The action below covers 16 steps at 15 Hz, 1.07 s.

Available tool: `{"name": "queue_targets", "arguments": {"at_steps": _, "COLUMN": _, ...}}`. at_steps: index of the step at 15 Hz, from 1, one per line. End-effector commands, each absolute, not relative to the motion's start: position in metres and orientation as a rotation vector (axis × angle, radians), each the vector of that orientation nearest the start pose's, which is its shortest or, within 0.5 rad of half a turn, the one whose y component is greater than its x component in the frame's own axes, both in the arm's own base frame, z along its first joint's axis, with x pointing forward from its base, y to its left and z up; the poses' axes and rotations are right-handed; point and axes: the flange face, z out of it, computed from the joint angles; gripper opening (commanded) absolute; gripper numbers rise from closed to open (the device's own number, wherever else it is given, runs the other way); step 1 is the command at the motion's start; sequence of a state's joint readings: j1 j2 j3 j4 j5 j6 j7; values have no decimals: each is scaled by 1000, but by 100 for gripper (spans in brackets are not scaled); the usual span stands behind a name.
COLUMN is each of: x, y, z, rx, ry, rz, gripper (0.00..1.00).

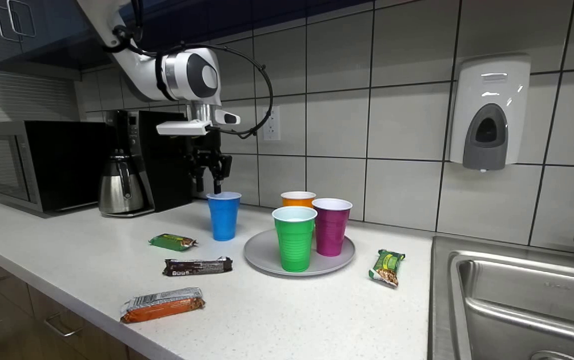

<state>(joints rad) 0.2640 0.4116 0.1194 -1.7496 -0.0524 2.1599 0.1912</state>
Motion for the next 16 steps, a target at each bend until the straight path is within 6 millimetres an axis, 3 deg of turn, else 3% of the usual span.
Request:
{"name": "queue_targets", "arguments": {"at_steps": 1, "x": 615, "y": 239, "z": 345, "rx": -3121, "ry": -366, "rz": 4, "gripper": 89}}
{"name": "queue_targets", "arguments": {"at_steps": 2, "x": 615, "y": 239, "z": 346, "rx": -3121, "ry": -365, "rz": 1, "gripper": 98}}
{"name": "queue_targets", "arguments": {"at_steps": 3, "x": 615, "y": 239, "z": 348, "rx": -3120, "ry": -364, "rz": -3, "gripper": 100}}
{"name": "queue_targets", "arguments": {"at_steps": 9, "x": 612, "y": 231, "z": 361, "rx": -3121, "ry": -331, "rz": -52, "gripper": 100}}
{"name": "queue_targets", "arguments": {"at_steps": 16, "x": 614, "y": 202, "z": 367, "rx": -3138, "ry": -255, "rz": -79, "gripper": 100}}
